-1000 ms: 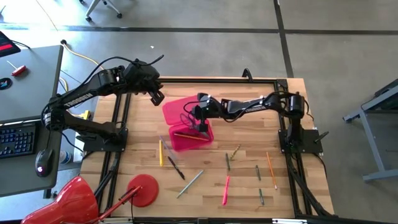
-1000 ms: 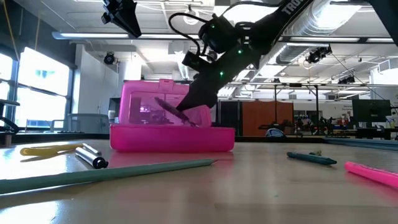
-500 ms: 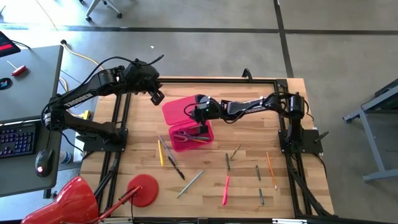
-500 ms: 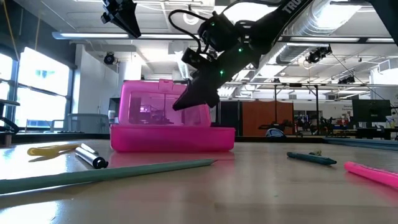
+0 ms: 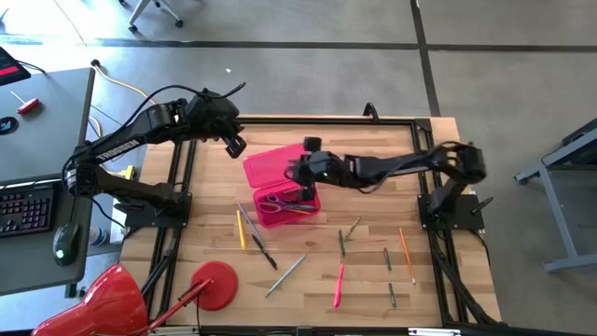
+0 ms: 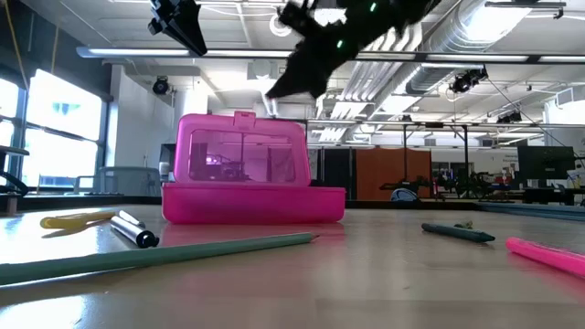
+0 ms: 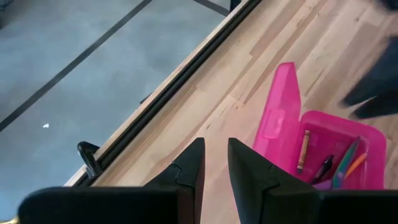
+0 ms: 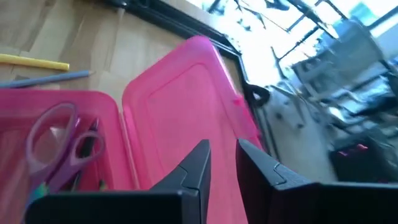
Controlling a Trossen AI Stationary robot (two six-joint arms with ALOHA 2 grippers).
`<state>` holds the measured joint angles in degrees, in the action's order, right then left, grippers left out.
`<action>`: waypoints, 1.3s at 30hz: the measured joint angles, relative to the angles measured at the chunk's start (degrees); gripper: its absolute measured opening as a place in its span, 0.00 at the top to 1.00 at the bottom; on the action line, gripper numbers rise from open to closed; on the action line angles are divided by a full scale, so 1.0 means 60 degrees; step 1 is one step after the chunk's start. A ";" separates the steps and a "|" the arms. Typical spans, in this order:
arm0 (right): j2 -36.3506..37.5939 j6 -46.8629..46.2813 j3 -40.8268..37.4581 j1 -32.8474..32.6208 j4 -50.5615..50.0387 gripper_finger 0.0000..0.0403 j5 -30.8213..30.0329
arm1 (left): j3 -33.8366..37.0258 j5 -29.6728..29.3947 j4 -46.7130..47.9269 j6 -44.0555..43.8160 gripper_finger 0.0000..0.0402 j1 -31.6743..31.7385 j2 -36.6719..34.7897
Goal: Pick & place school supplies into a supply box
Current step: Put the yellow pencil into the pink supply box
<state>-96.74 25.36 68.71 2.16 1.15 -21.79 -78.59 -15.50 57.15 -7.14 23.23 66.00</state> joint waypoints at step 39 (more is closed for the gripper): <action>0.1477 -2.3340 -0.0041 -0.8641 -1.1290 0.79 0.5217 | 0.0921 0.0225 -0.0741 -0.0106 0.75 0.0002 0.0313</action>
<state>-87.87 -114.68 68.47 -49.68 -66.59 9.51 -73.06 -14.15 52.70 -7.77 23.24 67.88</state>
